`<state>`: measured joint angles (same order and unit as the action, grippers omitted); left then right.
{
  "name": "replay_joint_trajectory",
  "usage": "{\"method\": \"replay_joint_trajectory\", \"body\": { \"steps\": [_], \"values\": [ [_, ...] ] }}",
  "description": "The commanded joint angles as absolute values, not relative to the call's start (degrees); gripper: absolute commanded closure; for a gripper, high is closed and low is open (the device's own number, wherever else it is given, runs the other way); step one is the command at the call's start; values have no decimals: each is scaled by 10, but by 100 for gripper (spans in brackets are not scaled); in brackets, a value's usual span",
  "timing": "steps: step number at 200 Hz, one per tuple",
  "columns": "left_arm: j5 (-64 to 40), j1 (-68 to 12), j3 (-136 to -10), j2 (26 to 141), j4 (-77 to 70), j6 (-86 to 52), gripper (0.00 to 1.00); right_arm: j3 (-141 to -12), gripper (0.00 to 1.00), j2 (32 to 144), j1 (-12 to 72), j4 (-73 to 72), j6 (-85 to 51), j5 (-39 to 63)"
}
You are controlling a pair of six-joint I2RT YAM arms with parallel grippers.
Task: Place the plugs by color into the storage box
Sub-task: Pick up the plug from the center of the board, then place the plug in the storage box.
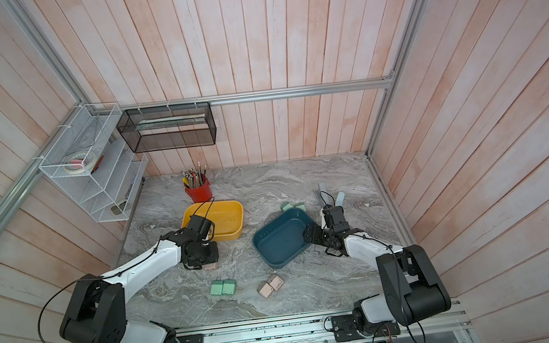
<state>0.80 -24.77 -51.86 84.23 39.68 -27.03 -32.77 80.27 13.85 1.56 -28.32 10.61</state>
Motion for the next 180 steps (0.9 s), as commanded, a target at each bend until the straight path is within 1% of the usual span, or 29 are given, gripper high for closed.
{"method": "replay_joint_trajectory", "body": {
  "steps": [1,49,107,142,180],
  "values": [
    [27,-250,-568,836,439,-255,56,-320,3,828,143,29,-290,116],
    [42,-246,-677,886,468,-223,56,-332,3,838,142,27,-286,118],
    [49,-214,-818,1020,458,-177,56,-348,3,854,142,33,-276,115],
    [36,-179,-876,1104,434,-183,56,-357,2,861,142,41,-269,114],
    [33,-167,-912,1179,410,-188,56,-358,2,862,142,50,-263,114]
  ]
}}
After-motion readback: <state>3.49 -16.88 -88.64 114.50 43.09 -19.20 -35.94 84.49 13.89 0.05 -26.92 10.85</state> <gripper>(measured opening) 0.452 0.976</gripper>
